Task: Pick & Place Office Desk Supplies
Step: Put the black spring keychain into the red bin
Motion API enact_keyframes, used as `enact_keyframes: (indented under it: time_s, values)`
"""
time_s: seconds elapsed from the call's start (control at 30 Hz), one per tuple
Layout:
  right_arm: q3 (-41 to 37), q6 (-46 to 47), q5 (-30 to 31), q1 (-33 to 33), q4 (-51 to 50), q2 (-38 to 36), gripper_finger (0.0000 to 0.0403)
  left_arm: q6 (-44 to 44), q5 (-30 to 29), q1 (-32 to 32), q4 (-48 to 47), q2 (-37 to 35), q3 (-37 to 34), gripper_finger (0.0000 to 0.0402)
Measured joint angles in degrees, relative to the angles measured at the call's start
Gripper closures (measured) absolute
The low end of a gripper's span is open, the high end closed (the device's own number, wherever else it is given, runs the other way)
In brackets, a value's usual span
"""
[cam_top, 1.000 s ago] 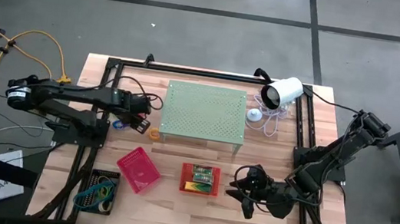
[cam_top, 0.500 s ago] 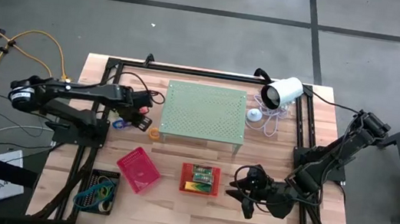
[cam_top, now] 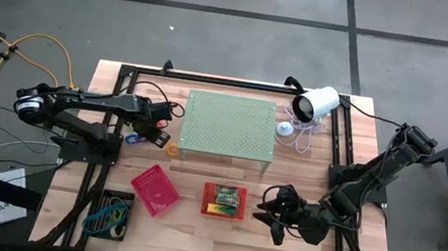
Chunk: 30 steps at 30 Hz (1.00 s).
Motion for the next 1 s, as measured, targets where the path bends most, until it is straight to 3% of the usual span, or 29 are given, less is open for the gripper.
enact_keyframes:
  time_s: [0.27,0.5,0.77,1.0]
  values:
    - [0.00,0.00,0.00,0.01,0.00,0.00,0.0252,0.19,-0.21,0.00,-0.04,0.00,0.00,0.0358]
    - [0.00,0.00,0.00,0.02,0.00,0.00,0.0252,0.36,-0.23,0.00,-0.07,0.28,0.00,0.0396]
    - [0.00,0.00,0.00,0.00,0.00,0.00,0.0252,0.47,-0.35,0.00,-0.13,-0.64,0.02,0.0400]
    - [0.00,0.00,0.00,0.02,0.00,0.00,0.0252,-0.27,-0.38,-0.17,-5.06,-6.99,2.21,0.0400]
